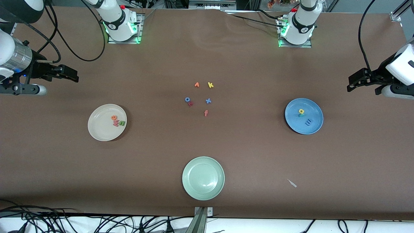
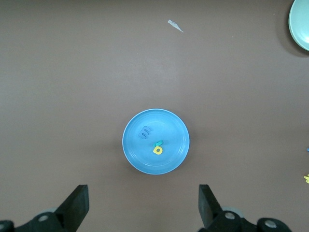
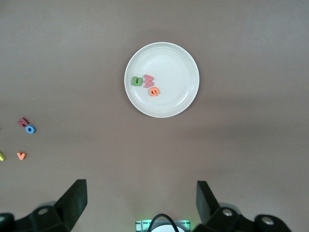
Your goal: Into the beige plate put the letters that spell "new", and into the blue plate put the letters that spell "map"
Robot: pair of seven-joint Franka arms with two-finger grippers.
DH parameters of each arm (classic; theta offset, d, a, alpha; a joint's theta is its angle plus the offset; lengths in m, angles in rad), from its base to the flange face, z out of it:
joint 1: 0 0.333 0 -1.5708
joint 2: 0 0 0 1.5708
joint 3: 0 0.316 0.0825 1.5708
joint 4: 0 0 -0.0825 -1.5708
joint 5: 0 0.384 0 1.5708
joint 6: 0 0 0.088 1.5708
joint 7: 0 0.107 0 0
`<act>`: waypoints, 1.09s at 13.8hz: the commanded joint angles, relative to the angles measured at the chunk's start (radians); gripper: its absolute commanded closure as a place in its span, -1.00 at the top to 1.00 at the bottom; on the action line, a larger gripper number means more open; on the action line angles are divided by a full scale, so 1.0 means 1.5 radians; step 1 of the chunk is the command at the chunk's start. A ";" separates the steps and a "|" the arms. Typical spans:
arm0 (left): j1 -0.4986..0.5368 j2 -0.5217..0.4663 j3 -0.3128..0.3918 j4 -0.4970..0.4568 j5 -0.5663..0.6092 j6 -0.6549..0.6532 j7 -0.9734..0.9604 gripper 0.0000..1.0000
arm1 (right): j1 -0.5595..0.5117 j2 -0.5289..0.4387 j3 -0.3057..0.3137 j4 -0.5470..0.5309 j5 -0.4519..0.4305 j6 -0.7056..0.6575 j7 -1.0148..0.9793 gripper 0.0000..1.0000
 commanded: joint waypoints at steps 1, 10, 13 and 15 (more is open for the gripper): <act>-0.003 0.008 0.006 0.011 -0.009 0.005 0.001 1.00 | -0.001 0.004 0.003 0.012 -0.006 -0.007 -0.002 1.00; -0.003 0.007 0.005 0.011 0.003 -0.020 -0.002 1.00 | -0.003 0.005 0.001 0.012 -0.001 -0.006 0.003 1.00; -0.003 0.007 0.004 0.011 0.003 -0.020 -0.002 1.00 | -0.002 0.005 0.002 0.012 -0.002 -0.006 -0.002 1.00; -0.003 0.007 0.004 0.011 0.003 -0.020 -0.001 1.00 | -0.003 0.005 0.002 0.012 -0.002 -0.006 -0.003 1.00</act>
